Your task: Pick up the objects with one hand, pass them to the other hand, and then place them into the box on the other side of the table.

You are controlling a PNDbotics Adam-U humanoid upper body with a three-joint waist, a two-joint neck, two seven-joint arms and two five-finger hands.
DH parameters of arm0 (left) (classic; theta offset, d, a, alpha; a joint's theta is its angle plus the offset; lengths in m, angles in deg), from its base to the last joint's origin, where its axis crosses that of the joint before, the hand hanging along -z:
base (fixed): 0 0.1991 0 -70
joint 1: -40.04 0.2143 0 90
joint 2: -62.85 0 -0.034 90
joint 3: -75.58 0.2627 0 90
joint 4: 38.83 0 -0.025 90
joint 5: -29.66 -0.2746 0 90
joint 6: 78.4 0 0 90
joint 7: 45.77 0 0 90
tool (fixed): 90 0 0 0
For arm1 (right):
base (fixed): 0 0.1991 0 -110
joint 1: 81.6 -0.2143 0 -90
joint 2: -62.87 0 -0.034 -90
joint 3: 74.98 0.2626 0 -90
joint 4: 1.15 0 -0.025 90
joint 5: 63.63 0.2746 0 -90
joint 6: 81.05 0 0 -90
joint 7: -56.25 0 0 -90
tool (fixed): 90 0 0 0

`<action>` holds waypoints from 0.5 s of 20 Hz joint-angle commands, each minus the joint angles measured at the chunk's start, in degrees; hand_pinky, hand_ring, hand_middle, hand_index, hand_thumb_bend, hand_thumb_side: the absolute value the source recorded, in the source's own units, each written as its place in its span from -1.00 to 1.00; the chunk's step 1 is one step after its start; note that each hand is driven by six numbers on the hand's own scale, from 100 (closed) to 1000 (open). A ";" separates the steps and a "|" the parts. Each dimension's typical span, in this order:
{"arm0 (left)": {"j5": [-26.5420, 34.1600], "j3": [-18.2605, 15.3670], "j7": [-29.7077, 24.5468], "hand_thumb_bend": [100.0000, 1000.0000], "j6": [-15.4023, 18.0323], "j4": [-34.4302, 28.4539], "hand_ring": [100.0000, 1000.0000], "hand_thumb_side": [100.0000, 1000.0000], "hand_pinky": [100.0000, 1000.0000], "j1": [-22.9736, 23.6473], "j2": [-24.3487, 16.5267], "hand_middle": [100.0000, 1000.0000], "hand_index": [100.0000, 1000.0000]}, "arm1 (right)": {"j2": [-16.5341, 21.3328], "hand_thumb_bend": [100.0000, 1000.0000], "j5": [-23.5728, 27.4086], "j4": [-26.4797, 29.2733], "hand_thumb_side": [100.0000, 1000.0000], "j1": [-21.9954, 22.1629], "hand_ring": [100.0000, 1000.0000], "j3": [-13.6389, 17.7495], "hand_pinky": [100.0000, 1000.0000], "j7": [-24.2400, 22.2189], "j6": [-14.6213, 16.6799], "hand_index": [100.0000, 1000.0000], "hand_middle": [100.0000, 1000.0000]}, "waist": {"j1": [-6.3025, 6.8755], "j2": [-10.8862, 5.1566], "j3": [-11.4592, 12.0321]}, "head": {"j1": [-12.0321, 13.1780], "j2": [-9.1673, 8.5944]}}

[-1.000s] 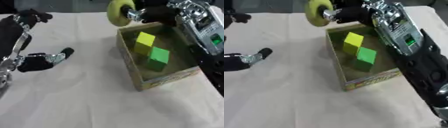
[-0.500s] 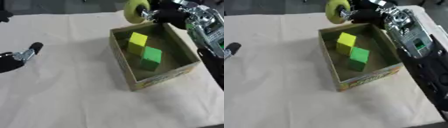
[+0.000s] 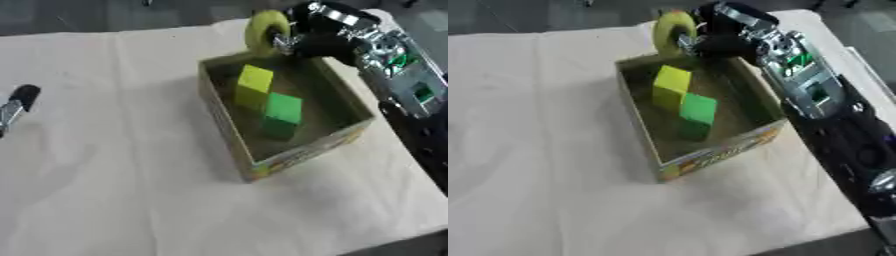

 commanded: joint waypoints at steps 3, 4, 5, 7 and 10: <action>-0.33 -1.46 0.80 -0.01 -0.22 -0.98 0.37 0.19 0.58 -0.23 -2.14 0.22 0.60 | 3.00 -1.00 -3.26 -0.77 -0.62 0.92 0.30 1.04 0.78 -0.20 1.47 0.11 0.18 | 0.38 -1.33 0.10 | -0.15 -0.65; -0.29 -1.51 0.88 -0.01 -0.24 -1.03 0.37 0.19 0.58 -0.18 -2.20 0.22 0.60 | 3.23 -1.00 -3.89 -1.05 -0.62 1.23 0.28 0.98 0.78 -0.29 1.73 0.12 0.18 | 0.40 -1.32 0.13 | -0.17 -0.66; -0.24 -1.54 0.96 -0.01 -0.25 -1.08 0.37 0.19 0.58 -0.14 -2.25 0.22 0.59 | 3.44 -1.00 -4.52 -1.37 -0.62 1.52 0.28 0.89 0.77 -0.42 1.96 0.12 0.18 | 0.43 -1.32 0.17 | -0.18 -0.65; -0.11 -1.53 1.06 -0.01 -0.25 -1.19 0.37 0.19 0.58 -0.05 -2.34 0.21 0.59 | 3.79 -0.98 -5.75 -1.94 -0.62 1.94 0.28 0.70 0.77 -0.78 2.48 0.17 0.20 | 0.48 -1.31 0.21 | -0.15 -0.65; 0.15 -1.48 1.23 -0.01 -0.17 -1.29 0.36 0.20 0.57 0.03 -2.37 0.20 0.58 | 4.08 -0.92 -7.42 -2.67 -0.62 2.48 0.29 0.57 0.77 -2.07 3.33 0.27 0.24 | 0.51 -1.31 0.24 | -0.03 -0.64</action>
